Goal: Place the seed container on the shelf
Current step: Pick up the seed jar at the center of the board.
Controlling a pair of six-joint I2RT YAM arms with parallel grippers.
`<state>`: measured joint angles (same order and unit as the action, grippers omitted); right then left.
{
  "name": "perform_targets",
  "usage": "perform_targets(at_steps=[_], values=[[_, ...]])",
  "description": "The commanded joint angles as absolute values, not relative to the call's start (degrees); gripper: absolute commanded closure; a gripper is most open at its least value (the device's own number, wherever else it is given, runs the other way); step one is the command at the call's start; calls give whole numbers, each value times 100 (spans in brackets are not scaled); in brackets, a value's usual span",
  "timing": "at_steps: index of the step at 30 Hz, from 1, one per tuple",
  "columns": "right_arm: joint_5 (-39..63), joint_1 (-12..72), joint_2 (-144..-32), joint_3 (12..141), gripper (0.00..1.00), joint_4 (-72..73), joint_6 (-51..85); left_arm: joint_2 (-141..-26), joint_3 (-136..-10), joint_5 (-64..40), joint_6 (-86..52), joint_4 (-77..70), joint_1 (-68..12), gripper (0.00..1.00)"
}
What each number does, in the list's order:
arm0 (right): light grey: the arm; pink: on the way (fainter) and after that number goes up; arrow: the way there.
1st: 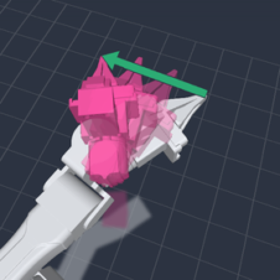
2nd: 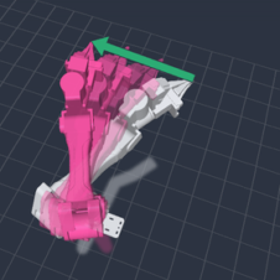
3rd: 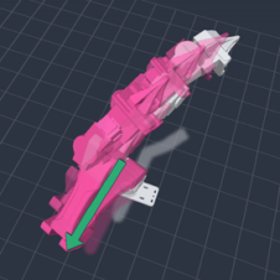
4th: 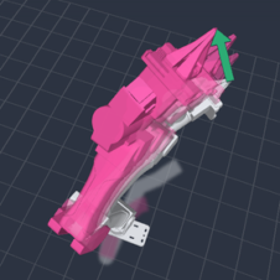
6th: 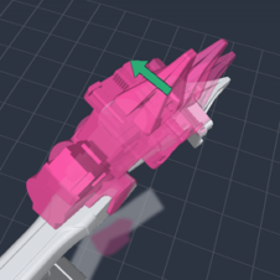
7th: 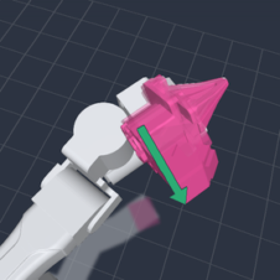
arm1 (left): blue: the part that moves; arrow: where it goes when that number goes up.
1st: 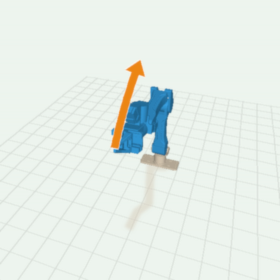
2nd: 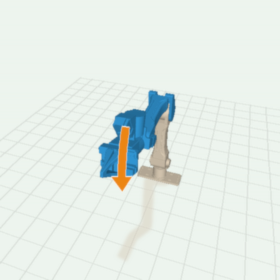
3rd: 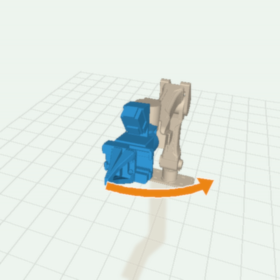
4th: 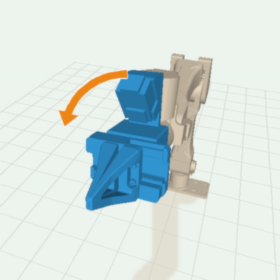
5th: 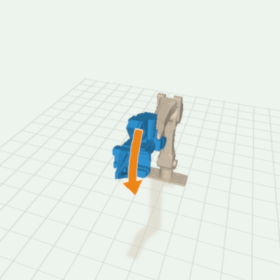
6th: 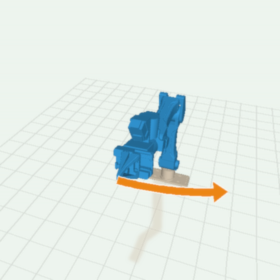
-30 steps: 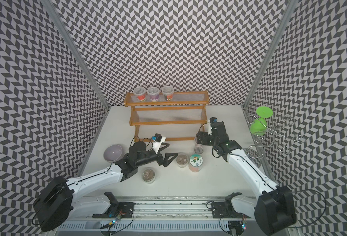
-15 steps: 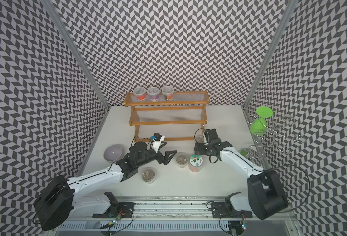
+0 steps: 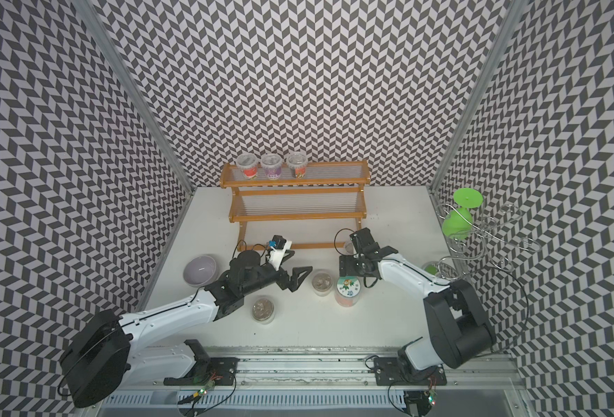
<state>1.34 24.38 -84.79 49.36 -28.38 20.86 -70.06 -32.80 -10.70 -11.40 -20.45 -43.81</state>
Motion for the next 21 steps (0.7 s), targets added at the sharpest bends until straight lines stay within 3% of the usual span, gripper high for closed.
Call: perform_targets(at_steps=[1, 13, 21], values=[[-371, 2459, -8537, 5027, 11, -2945, 2068, -6947, -3422, -1020, -1055, -1919, -4386, 0], [-755, 2075, -8227, 4878, 13, -3116, 2073, -7232, -3566, -1405, -837, -2021, -4399, 0], [-556, 2057, -8164, 4742, 14, -2732, 2098, -7982, -3669, -1520, -196, -3128, -4704, 0]])
